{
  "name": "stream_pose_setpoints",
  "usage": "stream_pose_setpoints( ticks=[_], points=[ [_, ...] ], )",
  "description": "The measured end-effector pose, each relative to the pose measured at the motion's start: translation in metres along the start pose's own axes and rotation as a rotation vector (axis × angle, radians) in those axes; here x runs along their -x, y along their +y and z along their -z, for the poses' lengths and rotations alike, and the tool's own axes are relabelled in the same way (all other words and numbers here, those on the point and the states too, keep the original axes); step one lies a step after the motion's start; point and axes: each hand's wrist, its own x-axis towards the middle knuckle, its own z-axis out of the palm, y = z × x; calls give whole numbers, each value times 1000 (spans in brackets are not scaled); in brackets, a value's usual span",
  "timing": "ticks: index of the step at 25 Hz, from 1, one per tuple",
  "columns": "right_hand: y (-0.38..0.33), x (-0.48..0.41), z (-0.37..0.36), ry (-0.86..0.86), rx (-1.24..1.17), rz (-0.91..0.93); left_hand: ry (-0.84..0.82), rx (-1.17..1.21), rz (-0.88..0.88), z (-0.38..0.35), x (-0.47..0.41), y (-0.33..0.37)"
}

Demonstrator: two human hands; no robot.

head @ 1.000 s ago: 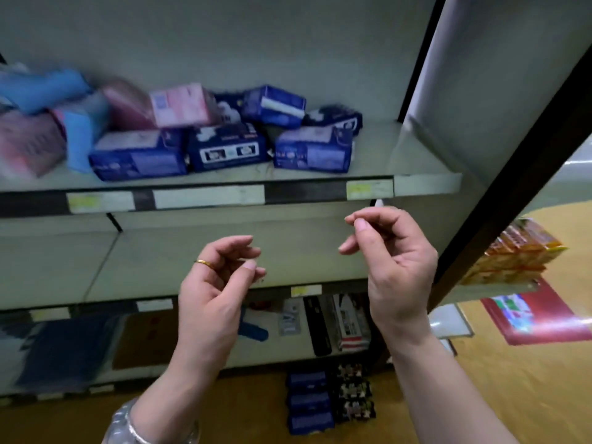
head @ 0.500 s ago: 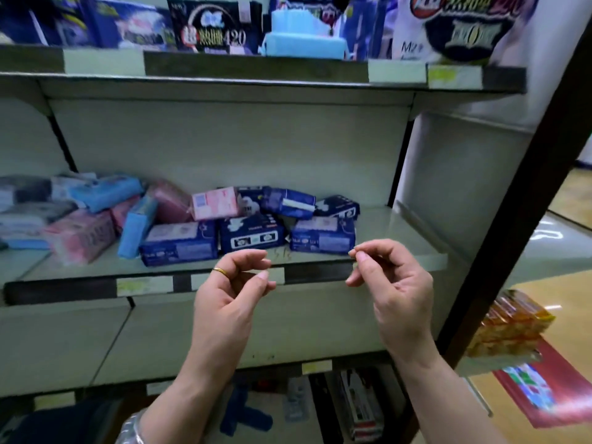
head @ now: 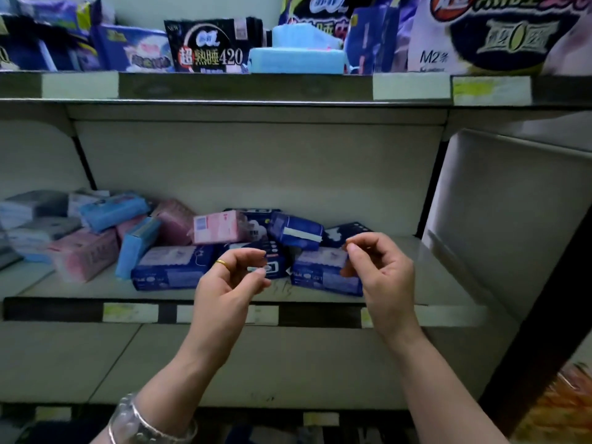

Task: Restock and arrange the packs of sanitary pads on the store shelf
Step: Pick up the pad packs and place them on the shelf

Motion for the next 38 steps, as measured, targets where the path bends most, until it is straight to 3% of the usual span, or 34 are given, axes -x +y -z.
stream_pose_setpoints(
  ticks=[4,7,13,18,21,23,28,32,38],
  points=[
    [28,-18,-1,5,-78,-134,29,-21,67,-10,-17,-14],
    [55,-39,-5,-7,0,-174,35,7,111,-18,-39,-28],
    [97,-83,-41,-149,392,-131,-9,25,136,-16,-91,-61],
    [122,-120,-84,-472,1072,-6,-58,57,154,-4,-130,-78],
    [138,-129,-97,-400,1214,73,-78,-6,177,8,-145,-96],
    [140,-133,-94,-308,1131,99,-84,-21,204,12,-152,-103],
    [95,-135,-66,10,348,-82,-102,10,245,-1,-158,-102],
    [53,-125,-37,150,-159,-253,-92,138,211,-15,-148,-79],
    [23,-83,-3,131,-360,-447,-168,359,250,-36,-104,-39]
  ],
)
